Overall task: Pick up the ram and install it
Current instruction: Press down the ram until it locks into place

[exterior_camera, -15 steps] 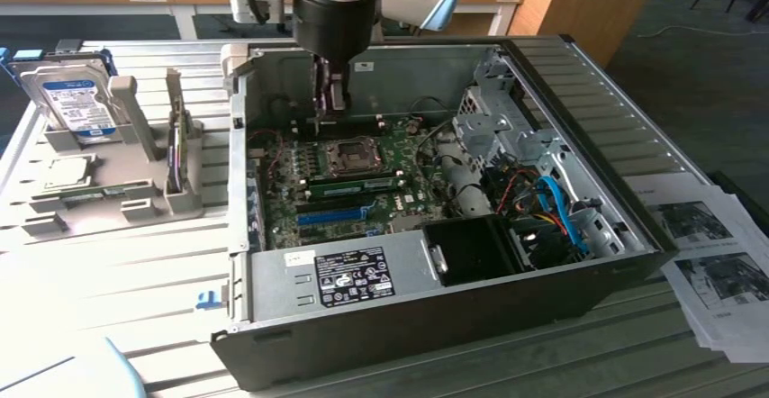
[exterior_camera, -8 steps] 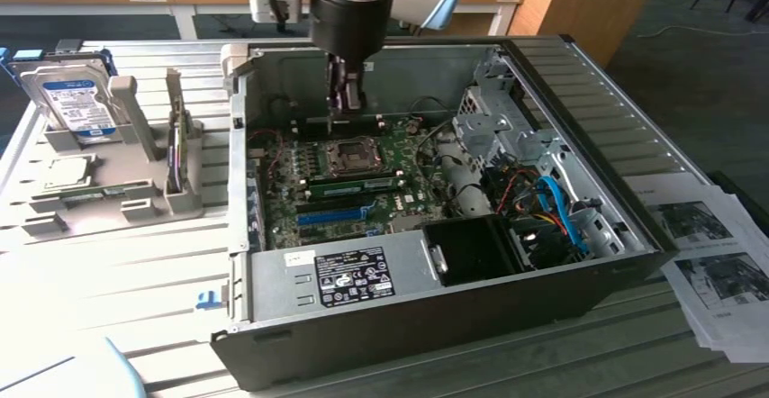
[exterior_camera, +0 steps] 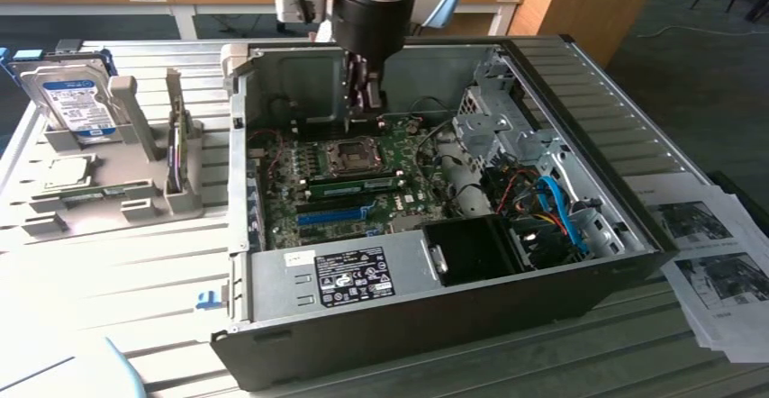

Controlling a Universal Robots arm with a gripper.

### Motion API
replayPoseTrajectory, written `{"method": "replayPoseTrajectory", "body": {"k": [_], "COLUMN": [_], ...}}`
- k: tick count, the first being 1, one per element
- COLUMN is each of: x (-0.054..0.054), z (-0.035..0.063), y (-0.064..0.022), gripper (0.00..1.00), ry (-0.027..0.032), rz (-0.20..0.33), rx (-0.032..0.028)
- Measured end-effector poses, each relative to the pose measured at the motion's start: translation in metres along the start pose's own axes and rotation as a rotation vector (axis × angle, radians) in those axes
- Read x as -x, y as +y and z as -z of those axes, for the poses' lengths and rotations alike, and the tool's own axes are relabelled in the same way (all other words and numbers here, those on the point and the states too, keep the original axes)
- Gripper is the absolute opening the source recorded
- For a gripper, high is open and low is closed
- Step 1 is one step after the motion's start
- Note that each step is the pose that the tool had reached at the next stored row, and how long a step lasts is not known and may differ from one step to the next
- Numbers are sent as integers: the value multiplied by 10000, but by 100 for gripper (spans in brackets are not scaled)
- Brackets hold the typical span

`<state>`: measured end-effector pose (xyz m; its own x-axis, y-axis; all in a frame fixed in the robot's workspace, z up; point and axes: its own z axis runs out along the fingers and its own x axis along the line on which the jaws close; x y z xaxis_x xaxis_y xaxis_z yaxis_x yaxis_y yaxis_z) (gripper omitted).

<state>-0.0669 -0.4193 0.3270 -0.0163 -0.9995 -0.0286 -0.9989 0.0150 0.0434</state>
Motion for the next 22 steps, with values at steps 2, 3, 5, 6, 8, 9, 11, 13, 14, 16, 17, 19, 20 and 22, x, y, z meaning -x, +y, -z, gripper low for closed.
{"method": "replayPoseTrajectory", "body": {"k": [2,3,5,6,8,9,11,13,14,16,17,19,20,22], "x": [1,1,2,2,3,3,4,4,4,4,4,4,4,5], "z": [3,4,6,7,8,9,11,12,12,12,12,12,12,12], "y": [-54,-79,-127,-151,-196,-214,-245,-270,-273,-272,-272,-273,-273,-273], "gripper": [9,9,9,9,9,9,9,9,9,9,9,9,9,9], "ry": [1,1,1,1,0,0,1,0,0,0,1,1,0,-2], "rz": [2,1,0,1,1,1,1,1,2,0,0,0,1,1], "rx": [3,3,5,6,7,7,8,7,7,7,7,7,7,7]}}
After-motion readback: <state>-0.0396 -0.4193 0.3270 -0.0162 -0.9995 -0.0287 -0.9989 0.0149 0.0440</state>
